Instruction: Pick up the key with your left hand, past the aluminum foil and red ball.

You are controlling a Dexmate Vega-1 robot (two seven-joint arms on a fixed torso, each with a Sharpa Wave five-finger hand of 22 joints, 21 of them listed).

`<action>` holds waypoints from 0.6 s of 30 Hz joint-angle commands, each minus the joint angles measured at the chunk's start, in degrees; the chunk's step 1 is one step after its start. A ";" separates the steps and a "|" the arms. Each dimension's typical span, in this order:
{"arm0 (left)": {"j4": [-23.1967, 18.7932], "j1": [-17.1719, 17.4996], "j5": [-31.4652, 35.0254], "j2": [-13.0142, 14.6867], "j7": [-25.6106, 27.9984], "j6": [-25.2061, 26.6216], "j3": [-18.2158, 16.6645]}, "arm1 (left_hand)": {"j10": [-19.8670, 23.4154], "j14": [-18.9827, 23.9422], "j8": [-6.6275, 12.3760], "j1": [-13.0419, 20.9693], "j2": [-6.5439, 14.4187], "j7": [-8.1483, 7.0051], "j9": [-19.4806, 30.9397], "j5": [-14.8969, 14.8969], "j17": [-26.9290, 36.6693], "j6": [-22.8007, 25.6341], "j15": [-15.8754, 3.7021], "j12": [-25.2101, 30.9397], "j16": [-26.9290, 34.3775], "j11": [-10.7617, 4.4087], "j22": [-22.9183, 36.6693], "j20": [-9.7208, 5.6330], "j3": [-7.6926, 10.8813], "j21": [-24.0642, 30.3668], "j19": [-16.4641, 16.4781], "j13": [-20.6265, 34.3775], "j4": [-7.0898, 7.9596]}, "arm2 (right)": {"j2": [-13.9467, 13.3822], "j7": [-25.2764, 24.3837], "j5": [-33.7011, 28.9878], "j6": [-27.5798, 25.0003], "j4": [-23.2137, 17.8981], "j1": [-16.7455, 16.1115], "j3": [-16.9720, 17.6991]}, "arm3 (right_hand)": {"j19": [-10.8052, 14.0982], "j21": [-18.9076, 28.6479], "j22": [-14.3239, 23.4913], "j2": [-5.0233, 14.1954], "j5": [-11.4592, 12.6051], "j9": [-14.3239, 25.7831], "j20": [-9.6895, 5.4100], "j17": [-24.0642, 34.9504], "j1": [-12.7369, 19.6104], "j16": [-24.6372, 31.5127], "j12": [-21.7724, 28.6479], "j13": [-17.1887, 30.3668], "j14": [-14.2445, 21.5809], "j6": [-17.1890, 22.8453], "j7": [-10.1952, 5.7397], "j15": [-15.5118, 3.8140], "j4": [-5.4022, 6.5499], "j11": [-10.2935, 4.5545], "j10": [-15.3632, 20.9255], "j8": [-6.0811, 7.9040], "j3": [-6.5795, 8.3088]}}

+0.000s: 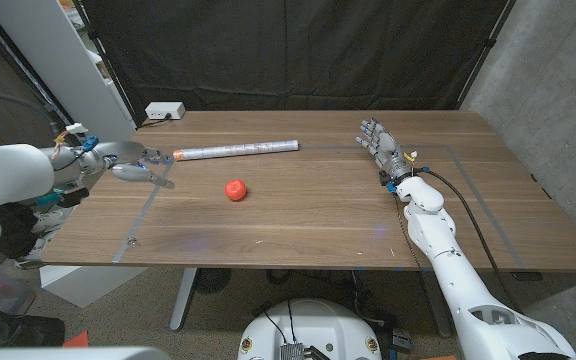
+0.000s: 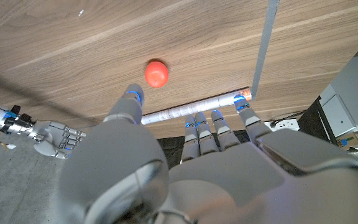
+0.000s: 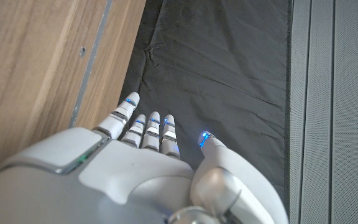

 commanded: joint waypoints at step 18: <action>-1.04 0.32 18.87 -2.69 -7.13 -4.26 1.56 | 2.37 1.92 0.72 4.12 0.87 -1.75 0.43 -0.69 0.06 4.01 -1.13 1.05 0.37 -1.07 0.00 0.08 0.35 0.41 1.65 0.44 -0.04 | -0.03 -3.76 1.22 1.55 -7.18 -4.91 -1.31 | 0.40 0.42 0.16 0.06 0.24 0.31 -2.27 -0.02 -0.65 0.33 0.42 0.32 0.85 0.75 0.08 -1.27 -0.26 -0.14 0.88 0.19 0.55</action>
